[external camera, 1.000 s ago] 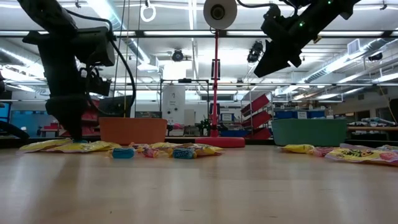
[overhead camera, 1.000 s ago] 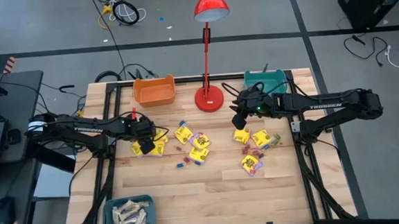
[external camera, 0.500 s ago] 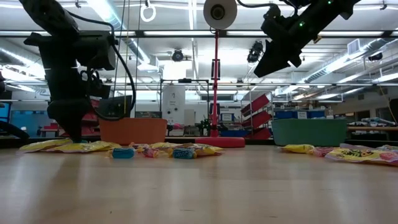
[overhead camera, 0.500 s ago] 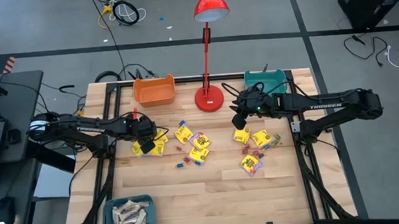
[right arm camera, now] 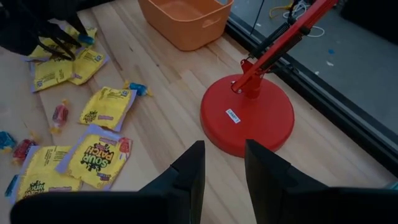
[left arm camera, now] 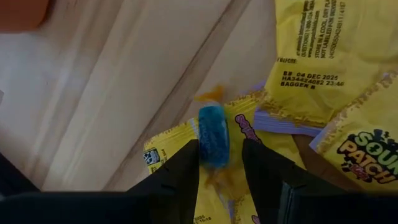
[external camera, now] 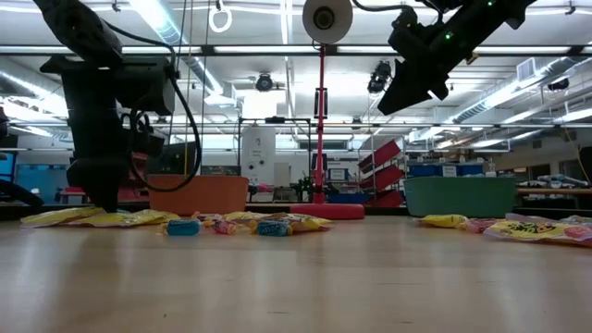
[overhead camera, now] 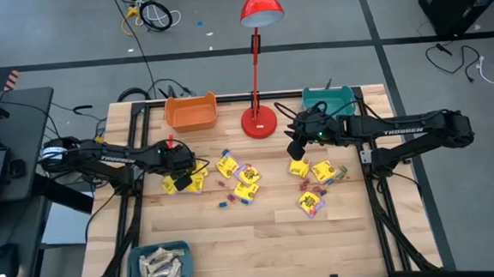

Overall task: Sort candy
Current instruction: Put the small blue candy into the green bin

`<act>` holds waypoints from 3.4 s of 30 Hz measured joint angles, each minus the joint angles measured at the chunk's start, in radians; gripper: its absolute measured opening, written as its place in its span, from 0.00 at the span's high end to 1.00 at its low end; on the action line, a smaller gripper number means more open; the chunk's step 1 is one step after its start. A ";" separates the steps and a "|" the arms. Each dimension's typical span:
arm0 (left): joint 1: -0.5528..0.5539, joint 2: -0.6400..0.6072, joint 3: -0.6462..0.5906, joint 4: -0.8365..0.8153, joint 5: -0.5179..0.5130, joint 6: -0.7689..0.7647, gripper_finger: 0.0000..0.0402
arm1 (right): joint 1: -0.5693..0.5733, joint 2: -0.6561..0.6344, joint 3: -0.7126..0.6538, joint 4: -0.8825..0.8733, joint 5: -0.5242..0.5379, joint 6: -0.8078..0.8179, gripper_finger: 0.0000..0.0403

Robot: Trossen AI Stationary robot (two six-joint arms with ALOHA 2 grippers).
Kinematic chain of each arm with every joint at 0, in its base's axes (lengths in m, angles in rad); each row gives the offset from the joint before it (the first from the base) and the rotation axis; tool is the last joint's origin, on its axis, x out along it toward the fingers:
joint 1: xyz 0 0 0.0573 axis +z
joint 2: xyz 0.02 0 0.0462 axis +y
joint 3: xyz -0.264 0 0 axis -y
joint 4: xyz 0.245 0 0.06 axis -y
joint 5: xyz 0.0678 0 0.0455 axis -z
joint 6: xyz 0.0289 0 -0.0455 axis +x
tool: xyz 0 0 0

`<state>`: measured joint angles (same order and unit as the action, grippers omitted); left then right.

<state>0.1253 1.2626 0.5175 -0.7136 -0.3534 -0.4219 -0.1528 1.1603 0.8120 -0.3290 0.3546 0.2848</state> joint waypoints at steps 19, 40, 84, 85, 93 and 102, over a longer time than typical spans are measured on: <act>0.000 0.000 0.009 -0.001 -0.001 -0.002 0.80 | 0.000 0.000 0.000 0.002 0.000 0.003 0.75; -0.030 -0.087 0.245 -0.074 -0.058 0.114 0.80 | 0.009 0.000 0.000 0.009 -0.001 -0.005 0.75; -0.121 0.048 0.313 0.913 0.347 0.500 0.80 | 0.288 0.181 0.000 0.680 -0.066 -0.498 0.75; -0.121 0.048 0.313 0.914 0.347 0.500 0.80 | 0.288 0.188 0.000 0.695 -0.065 -0.498 0.75; -0.127 0.047 0.313 0.984 0.347 0.524 0.80 | 0.288 0.226 0.000 0.818 -0.064 -0.535 0.75; -0.134 0.049 0.313 1.030 0.344 0.547 0.80 | 0.285 0.229 0.000 0.856 -0.077 -0.534 0.75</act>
<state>-0.0082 1.3120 0.8303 0.3164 -0.0091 0.1247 0.1322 1.3895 0.8120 0.5275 0.2776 -0.2494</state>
